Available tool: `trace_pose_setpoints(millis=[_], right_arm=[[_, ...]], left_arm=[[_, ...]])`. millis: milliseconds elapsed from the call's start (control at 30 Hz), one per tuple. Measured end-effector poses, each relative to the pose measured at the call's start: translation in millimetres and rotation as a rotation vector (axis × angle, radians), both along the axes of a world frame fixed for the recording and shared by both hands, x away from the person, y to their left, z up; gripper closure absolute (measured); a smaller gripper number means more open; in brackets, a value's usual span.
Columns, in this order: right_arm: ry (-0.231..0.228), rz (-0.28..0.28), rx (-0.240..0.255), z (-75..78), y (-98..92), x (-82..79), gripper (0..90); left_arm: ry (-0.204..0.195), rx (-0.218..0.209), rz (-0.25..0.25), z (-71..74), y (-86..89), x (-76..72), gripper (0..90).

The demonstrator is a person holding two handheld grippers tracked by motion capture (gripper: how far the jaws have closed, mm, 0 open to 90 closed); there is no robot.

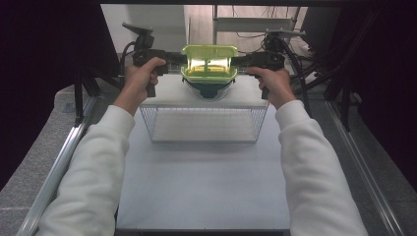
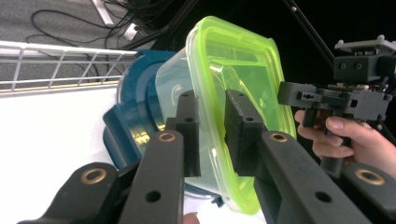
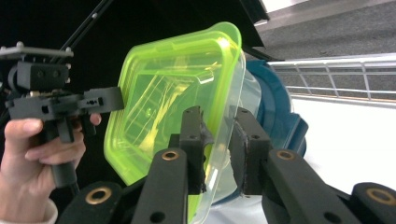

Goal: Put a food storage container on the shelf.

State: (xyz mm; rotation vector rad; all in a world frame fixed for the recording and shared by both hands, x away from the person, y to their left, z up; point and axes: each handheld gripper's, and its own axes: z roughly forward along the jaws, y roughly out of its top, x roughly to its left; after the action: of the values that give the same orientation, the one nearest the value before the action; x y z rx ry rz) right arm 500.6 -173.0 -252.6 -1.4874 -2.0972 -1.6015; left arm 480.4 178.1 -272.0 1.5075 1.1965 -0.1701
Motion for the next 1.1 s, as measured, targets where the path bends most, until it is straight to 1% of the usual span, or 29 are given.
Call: trace_pose_setpoints(millis=[133,200,300,367,433,467,500,567,600,633,667,700,733,833,900,1000,1100], right_arm=[[0.012,-0.027,0.006,-5.7,3.5,6.3,71.5],[0.018,-0.041,0.014,-7.2,4.1,7.6,70.5],[0.025,-0.056,0.032,-10.8,4.2,9.1,68.0],[0.027,-0.075,0.039,-13.0,3.8,9.0,63.6],[0.031,-0.079,0.053,-15.2,2.5,9.2,60.4],[0.031,-0.077,0.057,-16.4,1.4,9.4,57.9],[0.035,-0.080,0.059,-17.3,0.8,9.7,55.0],[0.029,-0.079,0.061,-19.2,-0.7,10.6,45.6],[0.022,-0.076,0.079,-20.2,-1.9,11.1,41.6],[0.010,-0.080,0.097,-20.2,-2.9,10.5,38.1],[-0.016,-0.079,0.097,-20.0,-3.9,9.6,35.5],[-0.036,-0.076,0.101,-19.0,-4.8,7.8,33.2],[-0.053,-0.078,0.104,-17.6,-6.2,5.6,31.1],[-0.107,-0.078,0.124,-12.4,-13.0,-3.1,28.1],[-0.146,-0.068,0.131,-8.7,-18.6,-9.4,27.2],[-0.189,-0.052,0.111,-4.9,-26.6,-18.5,26.1],[-0.228,-0.028,0.078,-4.1,-35.0,-29.6,26.1]], left_arm=[[0.022,-0.020,0.006,-5.9,1.3,6.6,74.2],[0.024,-0.017,0.010,-8.1,0.5,9.0,72.9],[0.022,-0.014,0.030,-10.4,-3.0,11.1,70.0],[0.014,-0.015,0.035,-11.3,-3.7,11.5,69.1],[0.006,-0.013,0.036,-11.7,-4.2,11.3,68.7],[0.002,-0.006,0.039,-11.7,-4.8,11.1,67.2],[0.001,0.002,0.046,-11.6,-5.2,11.1,63.9],[-0.003,0.005,0.059,-11.0,-5.9,11.1,50.2],[-0.011,0.000,0.069,-9.8,-5.6,10.3,43.1],[-0.020,-0.015,0.080,-8.6,-4.7,9.3,36.8],[-0.031,-0.032,0.084,-7.1,-3.6,8.2,31.1],[-0.042,-0.037,0.086,-5.0,-2.6,6.2,27.7],[-0.058,-0.035,0.087,-2.8,-1.6,3.6,26.1],[-0.101,-0.027,0.088,3.3,3.2,-6.0,23.1],[-0.128,-0.008,0.097,6.0,6.6,-13.5,22.5],[-0.169,0.024,0.093,7.5,10.9,-25.7,22.2],[-0.192,0.029,0.072,5.6,15.2,-38.6,22.2]])
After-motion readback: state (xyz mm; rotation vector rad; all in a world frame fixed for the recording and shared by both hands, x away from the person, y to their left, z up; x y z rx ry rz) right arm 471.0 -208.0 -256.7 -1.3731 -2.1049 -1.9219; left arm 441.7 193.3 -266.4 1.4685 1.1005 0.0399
